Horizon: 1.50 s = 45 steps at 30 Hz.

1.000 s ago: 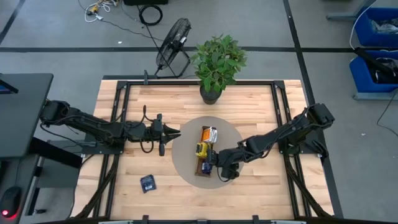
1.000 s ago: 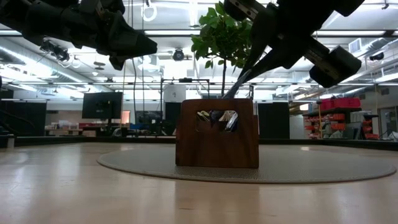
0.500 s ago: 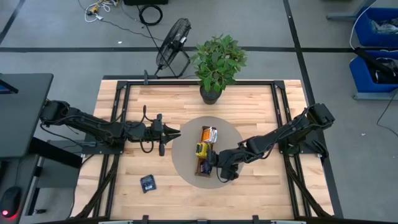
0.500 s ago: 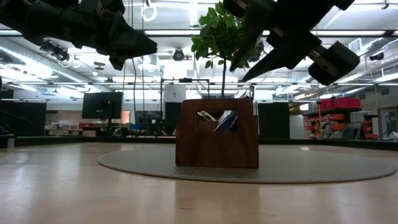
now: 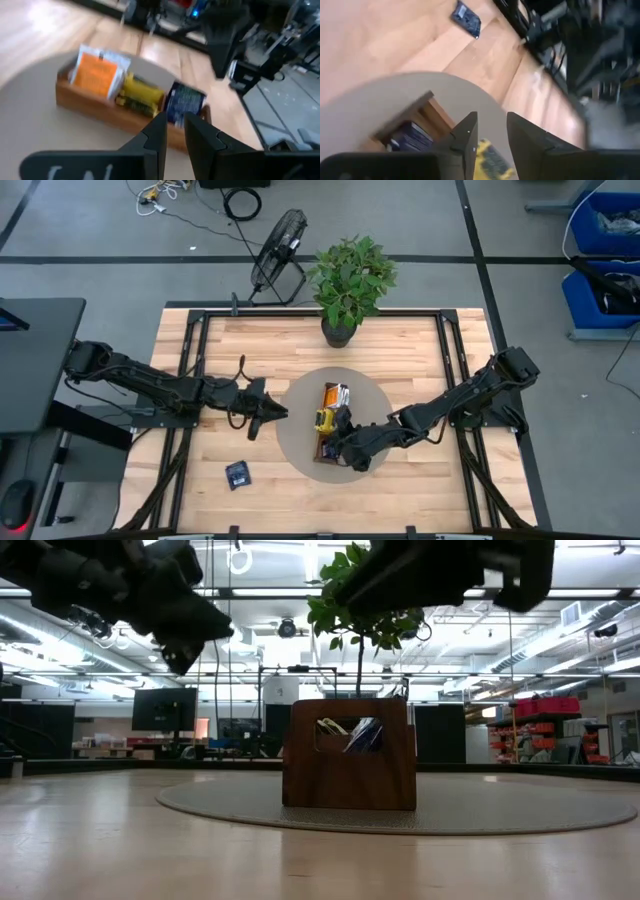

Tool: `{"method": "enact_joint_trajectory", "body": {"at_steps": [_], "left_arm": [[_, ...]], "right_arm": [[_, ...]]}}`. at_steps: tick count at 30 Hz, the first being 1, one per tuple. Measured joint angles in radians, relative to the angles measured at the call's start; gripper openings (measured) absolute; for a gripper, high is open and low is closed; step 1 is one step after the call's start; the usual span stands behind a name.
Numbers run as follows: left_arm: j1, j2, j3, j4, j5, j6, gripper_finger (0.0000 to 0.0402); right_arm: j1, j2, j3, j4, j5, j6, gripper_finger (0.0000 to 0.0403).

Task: Pick & Place Tea
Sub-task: Put the purple tea bag into the bottom compartment of the bottom section wooden organizer

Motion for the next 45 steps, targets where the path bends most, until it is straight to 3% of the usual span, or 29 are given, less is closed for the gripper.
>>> {"method": "enact_joint_trajectory", "body": {"at_steps": [2,5,9,12,14,18,22,26,33,38,45], "left_arm": [[-0.024,0.000,0.000,-0.041,-0.004,-0.022,0.0069],[-0.088,0.000,0.000,-0.043,-0.071,-0.046,0.0069],[-0.227,-0.011,0.000,0.084,-0.250,0.075,0.0069],[-0.319,-0.033,0.000,0.085,-0.395,0.158,0.0069],[-0.361,-0.041,0.000,0.081,-0.428,0.185,0.0069],[-0.433,-0.058,0.000,0.050,-0.429,0.157,0.0069],[-0.486,-0.074,0.000,-0.115,-0.439,-0.022,0.0069],[-0.520,-0.085,0.001,-0.312,-0.397,-0.272,0.0069],[-0.529,-0.090,-0.001,-0.512,-0.151,-0.641,0.0069],[-0.552,-0.090,-0.001,-0.516,-0.049,-0.742,0.0069],[-0.567,-0.090,-0.001,-0.541,-0.084,-0.824,0.0069]], "right_arm": [[-0.002,0.000,0.000,-0.002,-0.019,0.124,0.0114],[-0.009,-0.005,-0.001,0.008,-0.142,0.267,0.0113],[-0.013,-0.042,-0.068,0.169,-0.300,0.386,0.0098],[-0.012,-0.094,-0.164,0.298,-0.319,0.440,0.0084],[-0.013,-0.138,-0.242,0.419,-0.333,0.471,0.0075],[-0.012,-0.234,-0.392,0.637,-0.321,0.529,0.0065],[-0.008,-0.322,-0.497,0.703,-0.284,0.577,0.0062],[-0.005,-0.392,-0.554,0.680,-0.242,0.617,0.0062],[-0.005,-0.439,-0.568,0.590,-0.224,0.606,0.0062],[-0.006,-0.439,-0.568,0.567,-0.213,0.593,0.0062],[-0.006,-0.438,-0.568,0.500,-0.166,0.596,0.0062]]}}
